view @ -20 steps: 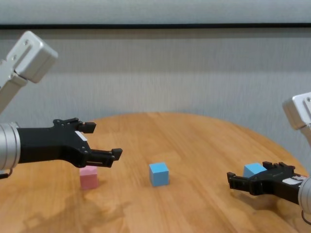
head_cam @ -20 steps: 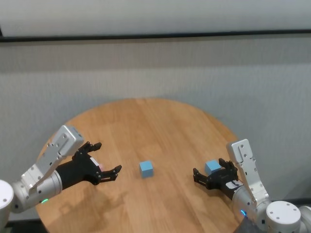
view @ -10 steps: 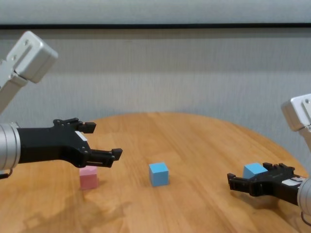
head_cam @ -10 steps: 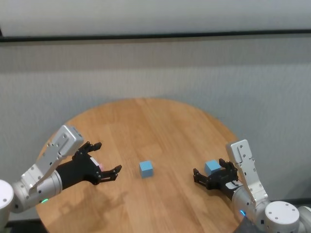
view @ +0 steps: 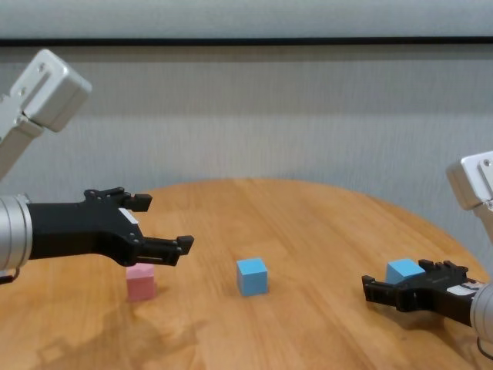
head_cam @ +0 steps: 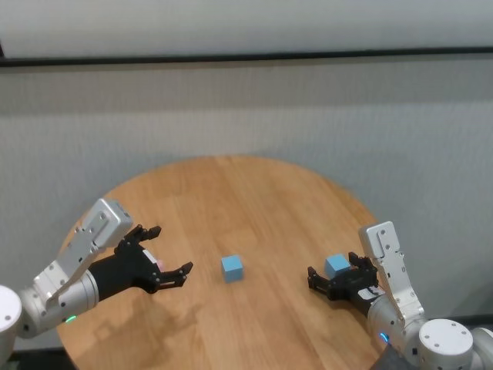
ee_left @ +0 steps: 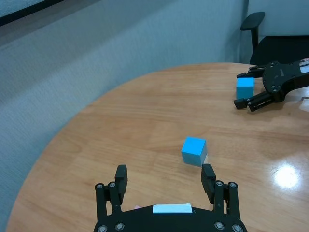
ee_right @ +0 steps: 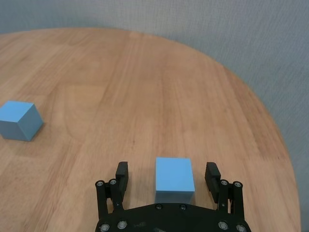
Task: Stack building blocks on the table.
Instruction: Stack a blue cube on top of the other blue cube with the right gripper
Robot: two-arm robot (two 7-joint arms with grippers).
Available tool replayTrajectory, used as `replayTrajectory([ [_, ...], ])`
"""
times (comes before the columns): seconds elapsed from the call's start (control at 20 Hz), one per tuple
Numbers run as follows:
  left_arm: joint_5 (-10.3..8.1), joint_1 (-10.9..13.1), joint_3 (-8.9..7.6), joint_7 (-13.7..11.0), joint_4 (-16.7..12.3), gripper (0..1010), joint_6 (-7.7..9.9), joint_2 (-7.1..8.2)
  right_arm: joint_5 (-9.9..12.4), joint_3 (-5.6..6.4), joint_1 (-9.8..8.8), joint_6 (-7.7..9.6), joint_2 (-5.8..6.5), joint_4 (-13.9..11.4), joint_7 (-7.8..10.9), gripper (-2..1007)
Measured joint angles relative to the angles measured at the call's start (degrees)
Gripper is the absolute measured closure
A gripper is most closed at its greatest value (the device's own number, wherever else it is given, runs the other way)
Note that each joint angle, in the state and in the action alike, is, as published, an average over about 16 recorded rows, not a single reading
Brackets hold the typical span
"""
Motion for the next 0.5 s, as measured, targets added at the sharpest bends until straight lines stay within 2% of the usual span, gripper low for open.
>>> replayTrajectory([
  [0.5, 0.0, 0.0, 0.0, 0.0, 0.0, 7, 0.0, 0.0, -1.0, 0.75, 0.22, -0.3, -0.76, 0.6, 0.01, 53],
])
